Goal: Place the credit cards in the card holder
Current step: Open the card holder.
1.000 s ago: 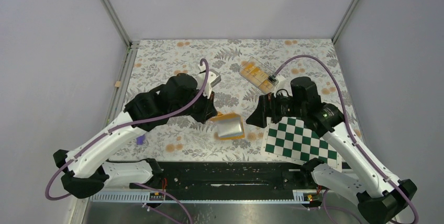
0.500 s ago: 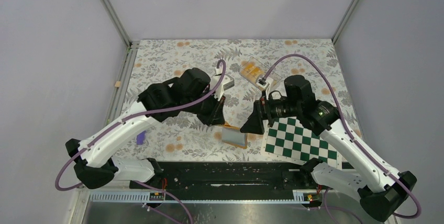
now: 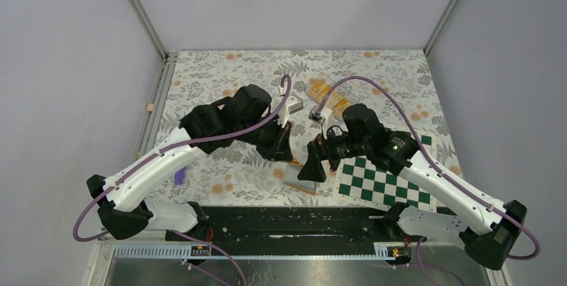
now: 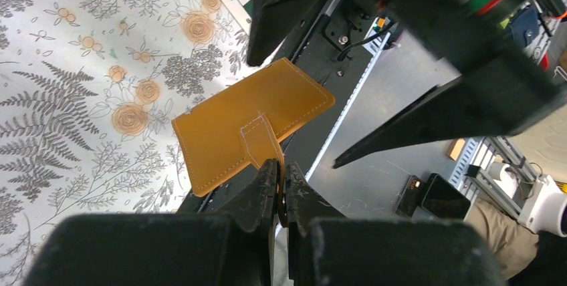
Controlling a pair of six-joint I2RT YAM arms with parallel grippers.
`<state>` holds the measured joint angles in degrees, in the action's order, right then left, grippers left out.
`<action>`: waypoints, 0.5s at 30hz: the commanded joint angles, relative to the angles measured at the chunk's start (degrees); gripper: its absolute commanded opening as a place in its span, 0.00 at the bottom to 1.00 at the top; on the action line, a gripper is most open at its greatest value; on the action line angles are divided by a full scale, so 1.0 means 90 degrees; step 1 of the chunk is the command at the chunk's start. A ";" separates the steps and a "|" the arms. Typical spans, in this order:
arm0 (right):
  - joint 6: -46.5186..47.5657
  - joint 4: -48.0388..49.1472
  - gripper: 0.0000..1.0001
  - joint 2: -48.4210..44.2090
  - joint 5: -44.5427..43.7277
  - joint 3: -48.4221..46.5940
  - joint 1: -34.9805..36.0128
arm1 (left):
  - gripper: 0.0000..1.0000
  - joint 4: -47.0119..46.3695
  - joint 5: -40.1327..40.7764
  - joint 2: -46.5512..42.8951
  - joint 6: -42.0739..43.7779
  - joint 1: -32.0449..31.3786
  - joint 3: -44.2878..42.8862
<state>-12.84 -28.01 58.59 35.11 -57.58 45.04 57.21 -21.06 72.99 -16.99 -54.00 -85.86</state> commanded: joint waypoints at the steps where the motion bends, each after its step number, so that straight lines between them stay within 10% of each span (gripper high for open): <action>1: 0.0201 0.0103 0.99 0.0158 -0.0733 -0.0218 0.0418 | 0.00 -0.0516 -0.0458 -0.0050 -0.0207 0.0032 -0.0275; 4: 0.0117 0.0206 0.81 0.0184 -0.1172 -0.0152 0.0577 | 0.00 -0.0589 -0.0557 -0.0030 -0.0276 0.0031 -0.0257; 11: -0.0130 0.0409 0.02 0.0179 -0.1281 -0.0003 0.0582 | 0.06 -0.0688 -0.0448 -0.0120 -0.0372 0.0064 -0.0145; 15: -0.0266 0.0429 0.00 0.0191 -0.1279 0.0046 0.0582 | 0.39 -0.0812 -0.0055 -0.0381 -0.0482 0.0160 0.0087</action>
<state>-14.02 -25.19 60.40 25.89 -57.45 50.15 53.82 -23.33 73.03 -19.75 -53.17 -85.69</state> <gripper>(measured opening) 0.033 0.246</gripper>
